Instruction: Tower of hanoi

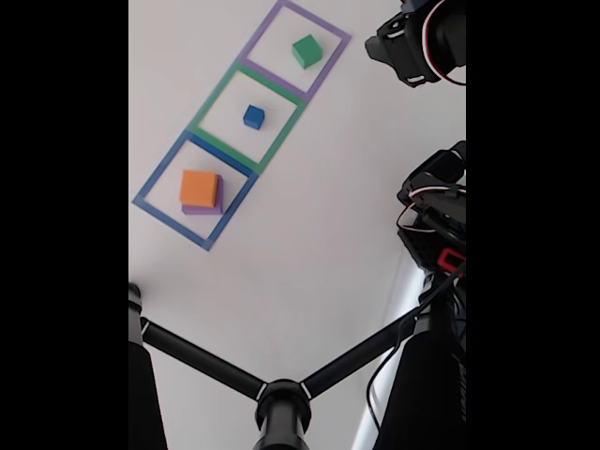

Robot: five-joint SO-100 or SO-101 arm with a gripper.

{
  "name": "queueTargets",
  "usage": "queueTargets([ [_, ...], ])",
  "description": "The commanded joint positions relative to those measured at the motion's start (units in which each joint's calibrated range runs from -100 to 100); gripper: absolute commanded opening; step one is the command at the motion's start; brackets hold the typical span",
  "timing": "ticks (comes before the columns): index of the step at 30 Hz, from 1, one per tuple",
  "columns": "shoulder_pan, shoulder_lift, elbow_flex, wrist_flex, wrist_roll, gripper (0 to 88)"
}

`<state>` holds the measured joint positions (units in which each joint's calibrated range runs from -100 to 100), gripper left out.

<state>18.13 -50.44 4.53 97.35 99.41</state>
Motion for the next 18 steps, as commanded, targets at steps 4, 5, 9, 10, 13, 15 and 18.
queueTargets([
  [4,7.08,0.10,-4.53,2.24,0.59,0.8],
  [5,8.04,0.10,-3.71,1.84,0.59,1.1],
  [9,10.53,-0.06,1.20,-1.80,0.59,5.2],
  [10,10.92,-0.22,2.93,-3.10,0.59,6.6],
  [13,11.97,-1.27,9.93,-8.53,0.59,14.2],
  [15,12.36,-2.08,14.93,-12.74,0.59,18.5],
  [18,12.55,-2.81,22.47,-19.70,0.59,22.9],
])
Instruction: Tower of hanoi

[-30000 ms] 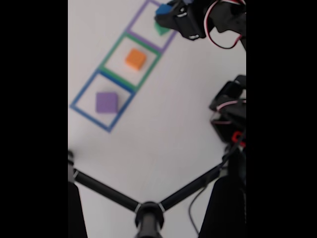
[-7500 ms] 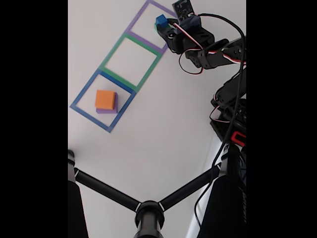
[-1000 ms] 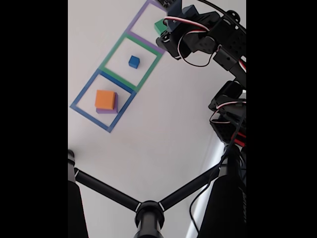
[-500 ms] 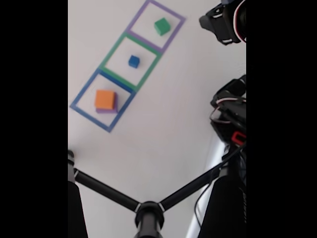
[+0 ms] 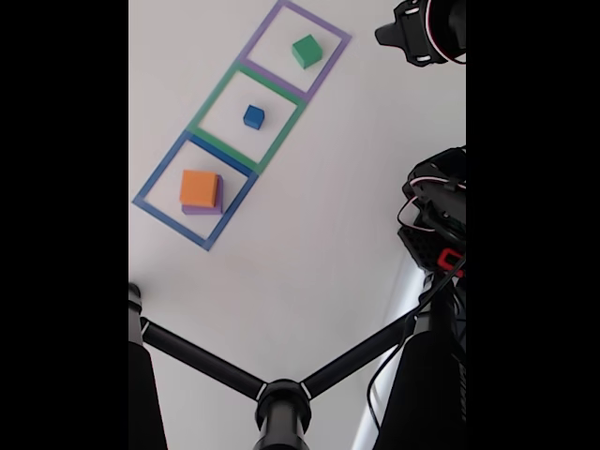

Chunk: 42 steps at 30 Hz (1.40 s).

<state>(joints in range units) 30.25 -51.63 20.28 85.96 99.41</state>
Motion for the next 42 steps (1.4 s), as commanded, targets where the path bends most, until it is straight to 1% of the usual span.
queueTargets([
  [1,0.43,-1.79,8.99,-10.57,0.59,23.6],
  [4,0.43,-2.51,17.45,-19.32,0.59,26.2],
  [7,0.43,-2.84,26.81,-30.81,0.59,28.0],
  [9,0.53,-2.43,33.99,-40.85,0.59,28.8],
  [12,0.72,-0.90,45.81,-58.75,0.59,30.8],
  [14,0.72,0.96,50.90,-67.82,0.59,32.0],
  [23,0.43,15.09,60.81,-95.27,0.59,35.6],
  [33,-2.35,33.01,62.09,-117.05,0.59,35.7],
  [42,-3.69,43.91,59.27,-125.87,0.59,35.1],
])
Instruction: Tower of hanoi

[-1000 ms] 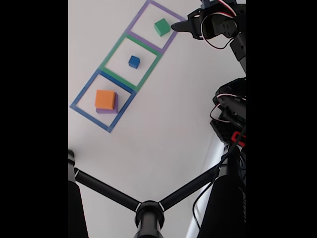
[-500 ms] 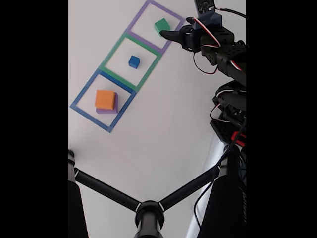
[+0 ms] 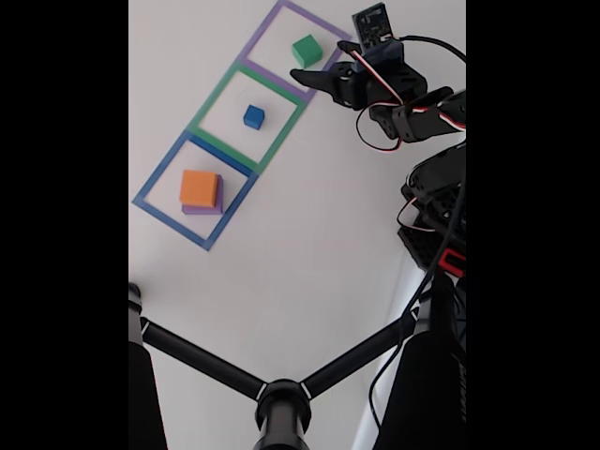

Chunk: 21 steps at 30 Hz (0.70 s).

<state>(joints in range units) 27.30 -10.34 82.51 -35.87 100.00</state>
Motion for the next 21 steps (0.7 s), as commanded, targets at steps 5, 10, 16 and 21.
queueTargets([
  [5,-0.94,8.69,-5.87,-7.85,0.00,34.7],
  [10,-0.94,12.72,-9.42,-8.17,0.00,33.7],
  [16,-0.65,16.60,-11.87,-9.31,0.00,32.8],
  [21,-0.55,18.94,-13.05,-10.12,0.00,30.9],
])
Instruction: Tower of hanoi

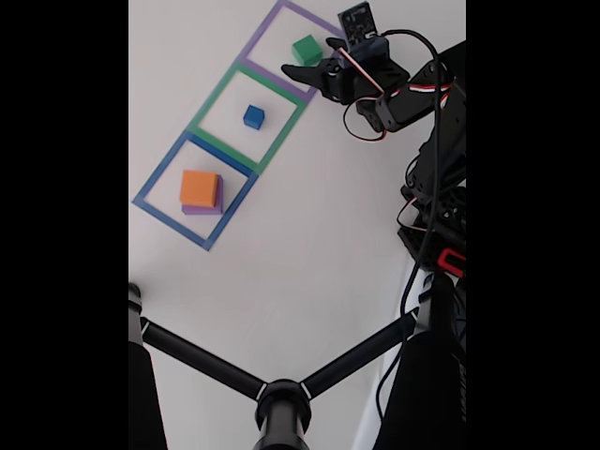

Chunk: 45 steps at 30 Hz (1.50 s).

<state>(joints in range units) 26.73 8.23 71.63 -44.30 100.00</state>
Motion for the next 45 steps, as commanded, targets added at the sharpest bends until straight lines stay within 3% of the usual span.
queueTargets([
  [1,0.02,0.69,-2.45,-1.77,0.00,30.5],
  [27,-1.71,1.50,-2.54,-2.18,0.00,8.5],
  [36,-1.61,-0.44,-2.54,-1.04,0.00,7.6],
  [41,-2.66,-9.16,-2.54,8.19,0.00,7.4],
  [45,-3.72,-21.76,-3.63,24.30,0.00,7.1],
])
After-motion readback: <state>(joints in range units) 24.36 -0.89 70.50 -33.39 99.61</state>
